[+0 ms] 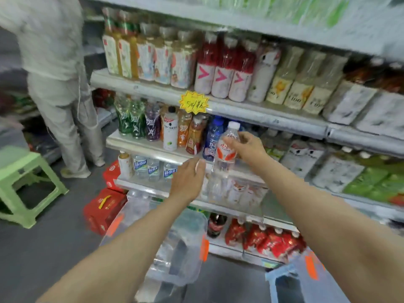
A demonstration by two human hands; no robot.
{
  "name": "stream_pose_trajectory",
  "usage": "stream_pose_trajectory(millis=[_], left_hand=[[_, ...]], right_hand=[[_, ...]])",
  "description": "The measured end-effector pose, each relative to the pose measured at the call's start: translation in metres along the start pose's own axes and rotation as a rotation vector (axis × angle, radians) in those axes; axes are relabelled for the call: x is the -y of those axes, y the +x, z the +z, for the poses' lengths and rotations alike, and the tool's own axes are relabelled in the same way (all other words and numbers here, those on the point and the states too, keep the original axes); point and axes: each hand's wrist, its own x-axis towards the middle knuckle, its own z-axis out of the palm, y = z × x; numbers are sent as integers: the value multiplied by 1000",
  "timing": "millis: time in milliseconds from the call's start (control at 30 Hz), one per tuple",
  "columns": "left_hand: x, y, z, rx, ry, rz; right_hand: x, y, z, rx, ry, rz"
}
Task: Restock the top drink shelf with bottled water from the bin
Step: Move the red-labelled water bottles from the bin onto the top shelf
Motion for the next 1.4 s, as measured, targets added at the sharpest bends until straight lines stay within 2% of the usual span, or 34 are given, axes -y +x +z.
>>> stream_pose_trajectory(millis=[200,367,467,667,800,1000,1233,1400], left_hand=[[-118,33,-13,52,-159,263],[-214,46,-12,126,-416,442],[-266,59,-7,163,-508,480],[-352,108,8,212,-544,502],[-401,150,17,168,-546,533],[-446,212,41,135,-528,565],[-451,257,69,113,-444,533],[-448,266,79,85,-415,515]], right_hand=[[110,0,-92,-165,-26,-175],[193,2,-168,-223,-24,-305],[231,10,-209,-252,-42,-369],[282,49,-277,-319,-45,-479],[312,91,-320,-320,-65,-557],[332,160,-360,-371,-84,-592],[319,220,-376,-254,-31,-556],[309,236,-376,-239,-108,-568]])
